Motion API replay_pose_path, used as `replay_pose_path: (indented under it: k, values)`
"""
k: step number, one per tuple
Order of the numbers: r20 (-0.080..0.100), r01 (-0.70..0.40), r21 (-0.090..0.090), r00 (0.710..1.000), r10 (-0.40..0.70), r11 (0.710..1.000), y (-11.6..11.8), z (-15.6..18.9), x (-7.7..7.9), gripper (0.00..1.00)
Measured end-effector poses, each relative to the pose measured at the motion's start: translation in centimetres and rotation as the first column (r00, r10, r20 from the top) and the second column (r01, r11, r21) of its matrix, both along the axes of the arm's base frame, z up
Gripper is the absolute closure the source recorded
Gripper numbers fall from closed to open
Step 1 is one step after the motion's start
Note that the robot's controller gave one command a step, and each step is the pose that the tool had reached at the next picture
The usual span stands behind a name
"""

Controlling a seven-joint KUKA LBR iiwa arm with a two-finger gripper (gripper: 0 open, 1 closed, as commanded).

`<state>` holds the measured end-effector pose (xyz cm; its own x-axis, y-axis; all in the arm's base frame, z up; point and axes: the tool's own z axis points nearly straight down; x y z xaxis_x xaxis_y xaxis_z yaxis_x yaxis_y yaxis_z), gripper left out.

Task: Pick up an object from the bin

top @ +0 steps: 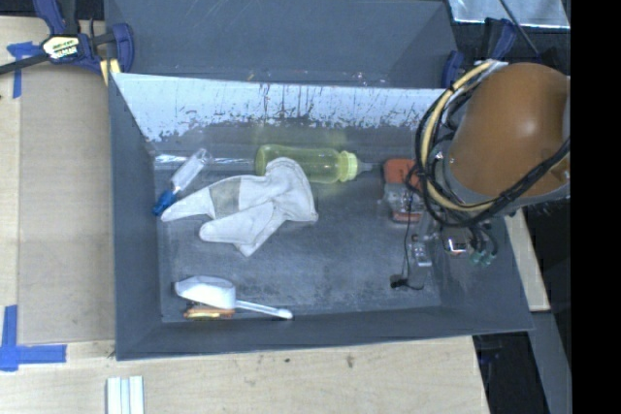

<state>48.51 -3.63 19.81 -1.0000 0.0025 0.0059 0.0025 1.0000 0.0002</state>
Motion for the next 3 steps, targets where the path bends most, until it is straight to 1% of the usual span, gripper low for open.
replay_pose_path:
  k: [1, 2, 3]
  values:
    - [0.009, -0.001, -0.001, 1.000, 0.001, 1.000, 0.0, 0.4, 0.2, 0.00]
    - [0.019, -0.009, -0.002, 1.000, 0.009, 1.000, 2.8, -4.2, 4.4, 0.00]
    - [0.013, -0.115, 0.000, 0.993, 0.115, 0.993, 3.6, -10.2, 5.3, 0.00]
